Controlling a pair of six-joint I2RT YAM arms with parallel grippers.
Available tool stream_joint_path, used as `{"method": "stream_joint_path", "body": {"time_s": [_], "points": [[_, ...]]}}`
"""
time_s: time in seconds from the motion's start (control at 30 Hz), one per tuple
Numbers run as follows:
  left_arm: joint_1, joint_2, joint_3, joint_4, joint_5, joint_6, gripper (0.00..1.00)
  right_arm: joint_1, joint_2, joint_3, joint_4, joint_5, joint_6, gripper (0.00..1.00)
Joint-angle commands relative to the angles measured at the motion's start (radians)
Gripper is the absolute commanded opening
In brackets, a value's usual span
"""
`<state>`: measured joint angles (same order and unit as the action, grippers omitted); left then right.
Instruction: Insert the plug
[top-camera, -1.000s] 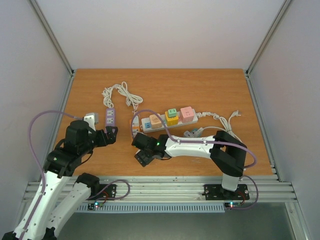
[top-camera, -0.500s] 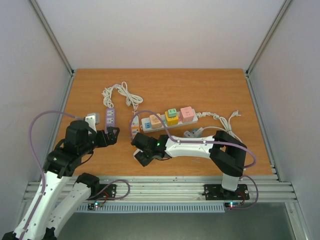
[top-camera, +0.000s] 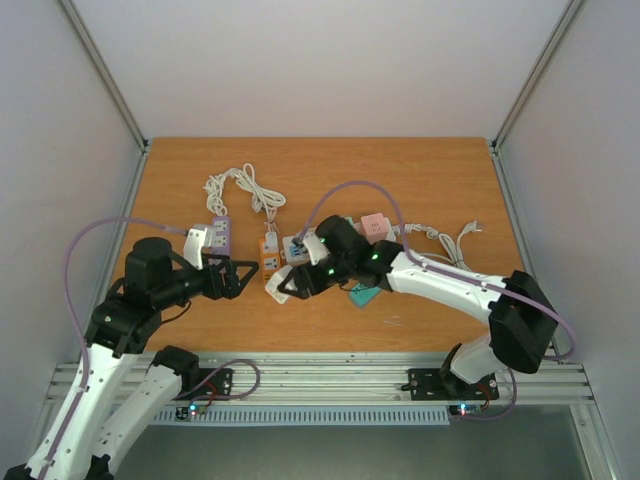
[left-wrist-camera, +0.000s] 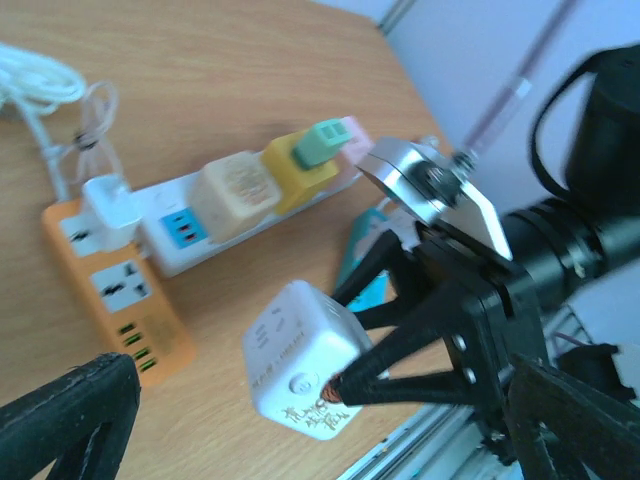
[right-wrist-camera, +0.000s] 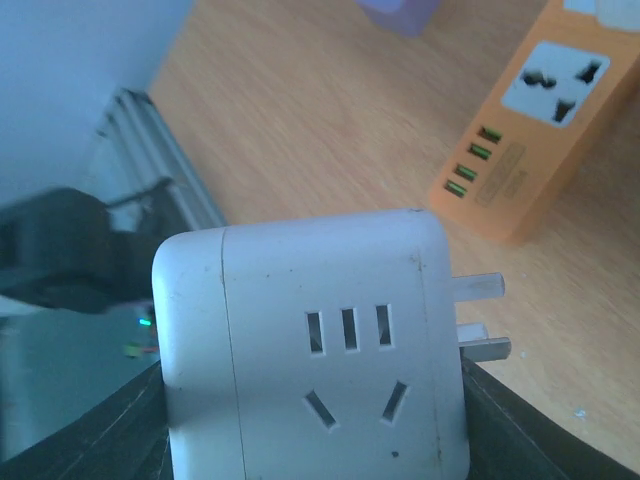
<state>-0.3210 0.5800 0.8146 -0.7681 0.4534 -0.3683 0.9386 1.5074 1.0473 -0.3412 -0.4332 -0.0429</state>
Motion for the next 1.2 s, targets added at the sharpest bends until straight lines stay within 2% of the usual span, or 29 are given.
{"method": "stream_joint_path", "body": {"time_s": [0.0, 0.23, 0.37, 0.5, 0.7, 0.77, 0.9, 1.17], "points": [[-0.003, -0.001, 0.051, 0.154, 0.159, 0.032, 0.98, -0.082, -0.081, -0.007, 0.094, -0.291, 0.160, 0.50], [-0.055, 0.047, 0.098, 0.091, 0.138, 0.180, 0.97, -0.194, -0.098, -0.056, 0.201, -0.358, 0.372, 0.49], [-0.147, 0.119, 0.096, 0.068, 0.019, 0.224, 0.92, -0.195, -0.100, -0.053, 0.219, -0.372, 0.413, 0.50], [-0.214, 0.174, 0.106, 0.018, -0.082, 0.298, 0.92, -0.196, -0.093, -0.055, 0.257, -0.408, 0.458, 0.50], [-0.248, 0.177, 0.087, 0.039, 0.018, 0.361, 0.92, -0.195, -0.056, -0.044, 0.294, -0.485, 0.505, 0.49], [-0.248, 0.167, 0.065, 0.062, 0.054, 0.355, 0.95, -0.194, -0.040, -0.036, 0.287, -0.490, 0.516, 0.49], [-0.248, 0.177, 0.043, 0.072, -0.007, 0.340, 0.97, -0.193, -0.017, -0.024, 0.283, -0.522, 0.549, 0.48], [-0.249, 0.269, 0.079, 0.027, 0.101, 0.355, 0.94, -0.174, 0.016, 0.047, 0.163, -0.552, 0.544, 0.45]]}}
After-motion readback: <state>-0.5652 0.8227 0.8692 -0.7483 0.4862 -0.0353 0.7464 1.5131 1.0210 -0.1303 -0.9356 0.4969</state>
